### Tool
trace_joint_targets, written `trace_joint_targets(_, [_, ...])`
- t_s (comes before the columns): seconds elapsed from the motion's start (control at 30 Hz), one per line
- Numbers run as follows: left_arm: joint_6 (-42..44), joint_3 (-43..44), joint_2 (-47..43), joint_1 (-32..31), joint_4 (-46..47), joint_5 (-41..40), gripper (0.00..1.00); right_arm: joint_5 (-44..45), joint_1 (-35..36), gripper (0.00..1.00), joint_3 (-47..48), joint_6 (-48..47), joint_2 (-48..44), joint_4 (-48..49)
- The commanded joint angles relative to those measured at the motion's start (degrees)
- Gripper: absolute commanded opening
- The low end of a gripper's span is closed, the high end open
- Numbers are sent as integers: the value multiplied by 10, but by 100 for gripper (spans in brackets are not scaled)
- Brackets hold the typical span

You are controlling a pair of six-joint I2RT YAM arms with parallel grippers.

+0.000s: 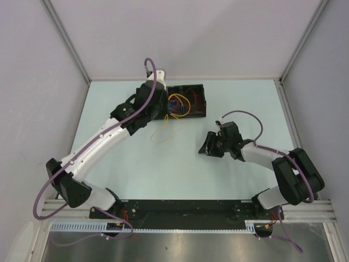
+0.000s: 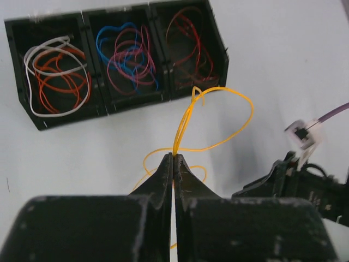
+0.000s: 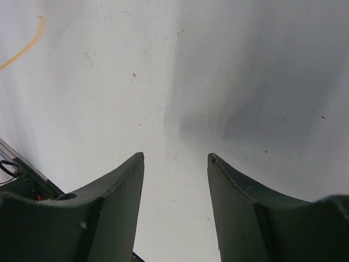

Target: Untangle the cables

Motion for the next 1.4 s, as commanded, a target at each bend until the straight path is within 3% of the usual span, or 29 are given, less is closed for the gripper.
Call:
trace_joint_targets(0.0, [26, 86, 31, 8, -11, -30, 0, -3, -3, 55, -2, -6, -9, 16])
trace_joint_targets(0.3, [24, 255, 116, 46, -20, -29, 0, -4, -3, 55, -3, -6, -8, 16])
trace_joint_targets(0.57, [-19, 326, 189, 93, 25, -24, 0, -5, -2, 54, -4, -7, -9, 19])
trace_joint_targets(0.97, [-141, 279, 296, 186, 234, 120, 0, -6, -5, 55, -4, -7, -8, 19])
trace_joint_targets(1.1, [-162, 275, 343, 194, 249, 125, 0, -7, -5, 54, -4, -8, -7, 19])
trace_joint_targets(1.37, [-186, 174, 358, 202, 298, 96, 0, -7, -4, 55, -3, -7, -6, 20])
